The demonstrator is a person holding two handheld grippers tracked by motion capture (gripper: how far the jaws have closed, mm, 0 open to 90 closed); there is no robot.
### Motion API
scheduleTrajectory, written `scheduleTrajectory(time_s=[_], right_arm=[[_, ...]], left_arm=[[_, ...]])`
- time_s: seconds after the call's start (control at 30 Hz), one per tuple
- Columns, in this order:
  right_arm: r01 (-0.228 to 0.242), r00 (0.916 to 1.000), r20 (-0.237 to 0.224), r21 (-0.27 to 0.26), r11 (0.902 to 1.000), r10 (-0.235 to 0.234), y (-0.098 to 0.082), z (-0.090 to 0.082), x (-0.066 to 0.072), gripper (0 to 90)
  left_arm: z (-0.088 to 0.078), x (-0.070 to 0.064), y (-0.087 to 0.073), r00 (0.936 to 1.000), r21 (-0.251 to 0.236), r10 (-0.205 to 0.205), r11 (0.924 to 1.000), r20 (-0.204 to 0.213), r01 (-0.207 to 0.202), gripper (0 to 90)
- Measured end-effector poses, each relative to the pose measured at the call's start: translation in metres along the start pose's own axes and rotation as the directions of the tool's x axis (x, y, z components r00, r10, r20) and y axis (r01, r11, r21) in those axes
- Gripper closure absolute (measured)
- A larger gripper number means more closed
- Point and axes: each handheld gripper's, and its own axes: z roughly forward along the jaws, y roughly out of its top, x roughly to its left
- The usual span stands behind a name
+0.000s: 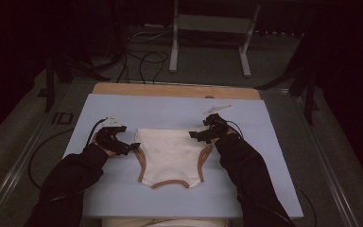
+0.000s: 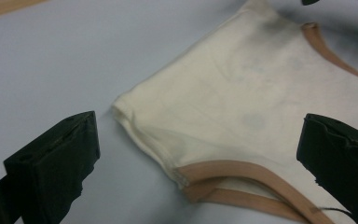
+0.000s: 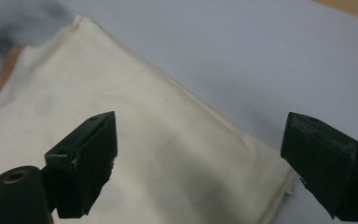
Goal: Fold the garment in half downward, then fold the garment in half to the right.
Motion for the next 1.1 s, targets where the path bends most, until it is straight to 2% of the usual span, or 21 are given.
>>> scheduleTrajectory(time_s=[0.17,0.27,0.37,0.43,0.73,1.1], right_arm=[[0.031,0.9995,-0.004,-0.024,0.9992,-0.032,0.008,-0.005,0.013,10.9],[0.024,0.9995,-0.017,-0.041,0.9989,-0.025,0.011,-0.010,0.019,11.0],[0.044,0.9987,-0.025,-0.030,0.9986,-0.045,0.013,-0.011,0.026,10.8],[0.056,0.9979,-0.031,-0.027,0.9981,-0.057,0.015,-0.010,0.029,10.0],[0.062,0.9954,-0.073,-0.012,0.9980,-0.063,0.016,0.002,0.038,10.0],[0.077,0.9926,-0.093,-0.010,0.9970,-0.078,0.026,-0.001,0.047,10.0]], left_arm=[[-0.010,-0.012,0.007,0.9984,-0.001,0.053,0.9986,0.018,-0.053,0.1],[-0.016,-0.021,0.010,0.9966,-0.025,0.080,0.9965,0.018,-0.080,0.1],[-0.018,-0.027,0.012,0.9943,-0.032,0.102,0.9943,0.030,-0.101,0.1],[-0.019,-0.030,0.012,0.9943,-0.039,0.100,0.9944,0.038,-0.099,0.1],[-0.016,-0.034,0.004,0.9933,-0.004,0.100,0.9949,0.057,-0.100,0.2],[-0.019,-0.049,0.004,0.9859,0.008,0.142,0.9897,0.089,-0.143,0.1]])
